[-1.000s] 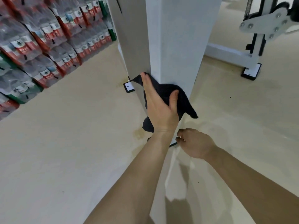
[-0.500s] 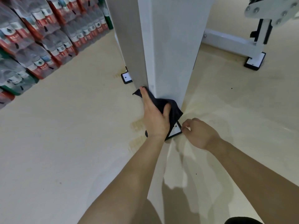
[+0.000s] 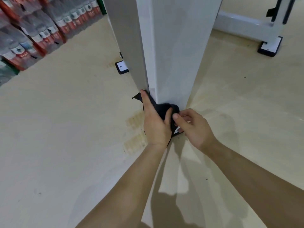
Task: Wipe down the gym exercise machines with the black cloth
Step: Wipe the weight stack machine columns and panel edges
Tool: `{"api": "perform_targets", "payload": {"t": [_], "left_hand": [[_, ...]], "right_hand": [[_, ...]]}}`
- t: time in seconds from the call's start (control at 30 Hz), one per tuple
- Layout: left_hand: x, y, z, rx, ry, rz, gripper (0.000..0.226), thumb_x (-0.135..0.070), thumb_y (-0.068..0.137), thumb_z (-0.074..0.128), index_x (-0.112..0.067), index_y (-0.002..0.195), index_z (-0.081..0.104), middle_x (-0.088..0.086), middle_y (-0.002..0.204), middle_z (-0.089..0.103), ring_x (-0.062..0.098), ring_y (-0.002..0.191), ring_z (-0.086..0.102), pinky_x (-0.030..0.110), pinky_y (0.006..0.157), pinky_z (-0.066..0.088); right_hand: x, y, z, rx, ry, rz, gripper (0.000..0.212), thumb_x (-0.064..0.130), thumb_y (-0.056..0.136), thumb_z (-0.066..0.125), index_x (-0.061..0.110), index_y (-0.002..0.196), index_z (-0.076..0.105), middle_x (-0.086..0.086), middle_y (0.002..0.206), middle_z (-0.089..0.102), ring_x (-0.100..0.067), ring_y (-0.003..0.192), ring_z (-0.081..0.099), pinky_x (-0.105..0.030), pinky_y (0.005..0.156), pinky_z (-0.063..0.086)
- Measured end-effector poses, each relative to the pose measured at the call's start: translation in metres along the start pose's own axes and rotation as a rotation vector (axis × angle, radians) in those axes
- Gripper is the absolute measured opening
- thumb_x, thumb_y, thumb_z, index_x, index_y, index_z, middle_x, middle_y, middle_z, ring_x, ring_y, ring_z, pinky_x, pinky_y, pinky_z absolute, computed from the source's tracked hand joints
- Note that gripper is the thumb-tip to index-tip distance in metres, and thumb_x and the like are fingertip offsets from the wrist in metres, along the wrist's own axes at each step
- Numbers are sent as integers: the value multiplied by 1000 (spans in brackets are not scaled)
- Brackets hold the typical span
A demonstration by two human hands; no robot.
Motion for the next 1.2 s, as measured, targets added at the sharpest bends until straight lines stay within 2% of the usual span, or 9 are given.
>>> {"api": "perform_targets", "payload": {"t": [0.1, 0.2, 0.33, 0.47, 0.57, 0.7, 0.97, 1.1, 1.2], "left_hand": [[6, 4, -3, 49, -17, 13, 95, -40, 90, 61, -50, 154, -9, -3, 151, 47, 15, 122, 59, 43, 93, 54], [8, 6, -9, 91, -8, 35, 90, -35, 92, 60, -45, 155, -3, 0, 147, 50, 17, 115, 62, 44, 86, 56], [5, 5, -14, 147, -3, 58, 91, -41, 87, 50, -42, 155, -9, -8, 157, 38, 16, 128, 54, 38, 92, 54], [5, 3, -12, 137, -70, 75, 96, -57, 86, 53, -38, 156, -10, -10, 161, 30, 14, 141, 41, 38, 106, 46], [8, 4, -5, 85, -85, 13, 97, -57, 87, 58, -47, 153, -12, -9, 158, 36, 16, 136, 47, 43, 105, 48], [11, 4, -1, 37, -65, 26, 97, -51, 87, 61, -46, 154, -10, -11, 163, 27, 15, 142, 39, 43, 105, 48], [48, 3, 12, 42, 36, -39, 109, -54, 74, 65, -51, 152, -12, -9, 156, 38, 20, 128, 54, 43, 89, 56], [79, -6, 26, 64, 82, -123, 109, -48, 79, 71, -50, 151, -11, -11, 151, 45, 21, 122, 58, 45, 93, 54], [89, -7, 31, 37, 91, -129, 109, -51, 78, 71, -49, 151, -11, -11, 153, 43, 20, 127, 55, 44, 98, 52]], "right_hand": [[13, 5, 6, -7, 85, -4, 15, 29, 94, 69, 15, 91, 64, -5, 79, 72, -21, 67, 71, -33, 65, 54], [17, 6, 4, -23, 76, -38, 12, 19, 95, 68, 10, 88, 66, -5, 69, 69, -19, 62, 69, -34, 67, 57], [22, 8, -4, -163, -81, -63, 15, 21, 92, 70, 14, 80, 67, -4, 66, 69, -8, 57, 66, -16, 58, 49], [22, 15, -5, -267, -238, -90, 21, 31, 91, 70, 22, 72, 65, 2, 63, 69, -14, 63, 68, -29, 66, 56], [11, 15, 0, -253, -288, -48, 29, 47, 87, 70, 26, 69, 64, 6, 63, 68, -12, 61, 68, -34, 64, 58], [-3, 15, -5, -229, -327, 28, 37, 55, 90, 62, 24, 71, 63, 6, 64, 69, -15, 64, 67, -39, 66, 57], [-48, 16, 6, -76, -361, 81, 39, 44, 99, 44, 20, 76, 64, 2, 69, 70, -23, 68, 67, -46, 73, 58], [-74, 17, 17, -21, -441, 88, 41, 43, 101, 40, 17, 79, 64, -1, 74, 69, -24, 71, 67, -46, 73, 57], [-87, 16, 22, 28, -492, 90, 44, 43, 102, 37, 13, 85, 65, -3, 76, 69, -25, 72, 66, -46, 73, 57]]}}
Point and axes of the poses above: each hand's wrist, its own y-axis towards the middle knuckle, its own z-axis out of the palm, x = y × z, the point moved 3 cm from there along y, towards the middle knuckle
